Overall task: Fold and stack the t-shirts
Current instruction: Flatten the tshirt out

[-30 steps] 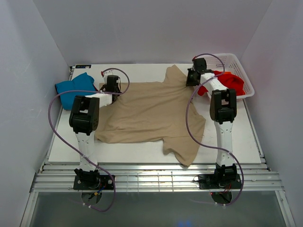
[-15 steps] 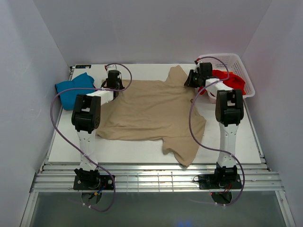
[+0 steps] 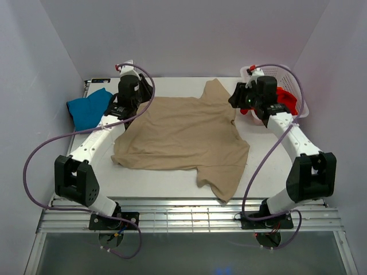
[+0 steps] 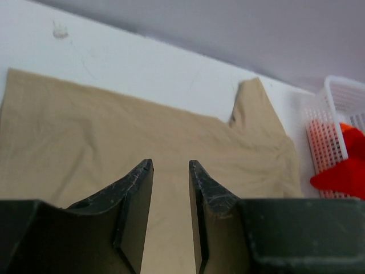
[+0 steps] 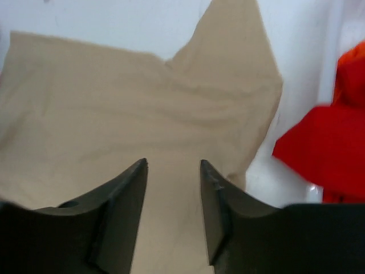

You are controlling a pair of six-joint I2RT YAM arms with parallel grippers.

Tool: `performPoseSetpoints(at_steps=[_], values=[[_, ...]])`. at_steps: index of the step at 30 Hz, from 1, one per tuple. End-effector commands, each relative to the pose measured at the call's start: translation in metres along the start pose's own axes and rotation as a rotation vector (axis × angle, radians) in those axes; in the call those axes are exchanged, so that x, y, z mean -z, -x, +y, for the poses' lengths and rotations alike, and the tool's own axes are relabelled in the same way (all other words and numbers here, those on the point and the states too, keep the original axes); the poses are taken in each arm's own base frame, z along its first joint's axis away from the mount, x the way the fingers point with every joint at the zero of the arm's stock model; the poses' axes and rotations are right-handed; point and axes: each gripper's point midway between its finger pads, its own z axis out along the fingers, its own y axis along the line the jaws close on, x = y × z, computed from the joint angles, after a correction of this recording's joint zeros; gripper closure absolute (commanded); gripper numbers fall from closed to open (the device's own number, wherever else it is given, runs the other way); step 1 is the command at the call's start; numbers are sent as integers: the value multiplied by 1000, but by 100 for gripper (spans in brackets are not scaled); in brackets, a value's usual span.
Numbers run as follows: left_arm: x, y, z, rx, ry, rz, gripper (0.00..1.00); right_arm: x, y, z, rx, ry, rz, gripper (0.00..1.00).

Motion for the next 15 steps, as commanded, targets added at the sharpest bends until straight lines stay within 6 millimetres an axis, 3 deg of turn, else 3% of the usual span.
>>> performPoseSetpoints(at_steps=[1, 2, 3, 5, 7, 11, 12, 13, 14, 15], values=[[40, -83, 5, 5, 20, 307, 58, 31, -58, 7, 20, -21, 120, 47], [58, -79, -10, -4, -27, 293, 58, 37, -59, 9, 27, -15, 113, 46], [67, -92, -7, -9, -31, 318, 58, 47, -62, 12, 34, -12, 123, 46], [86, -86, -20, -3, -120, 305, 58, 54, -64, 14, 42, -10, 144, 46], [87, -82, -18, -21, -135, 259, 58, 63, -66, 15, 77, -9, 169, 47], [62, -69, 4, -131, -5, 190, 57, 61, -65, 3, 93, -68, 144, 46], [46, -84, 19, -173, 71, 229, 57, 53, -72, 1, 84, -64, 165, 46], [35, -71, 15, -187, 84, 204, 57, 46, -70, 1, 75, -63, 160, 46], [24, -71, 23, -214, 115, 213, 57, 39, -70, -1, 69, -67, 165, 46], [5, -86, 35, -234, 155, 252, 57, 25, -82, -9, 63, -90, 208, 46]])
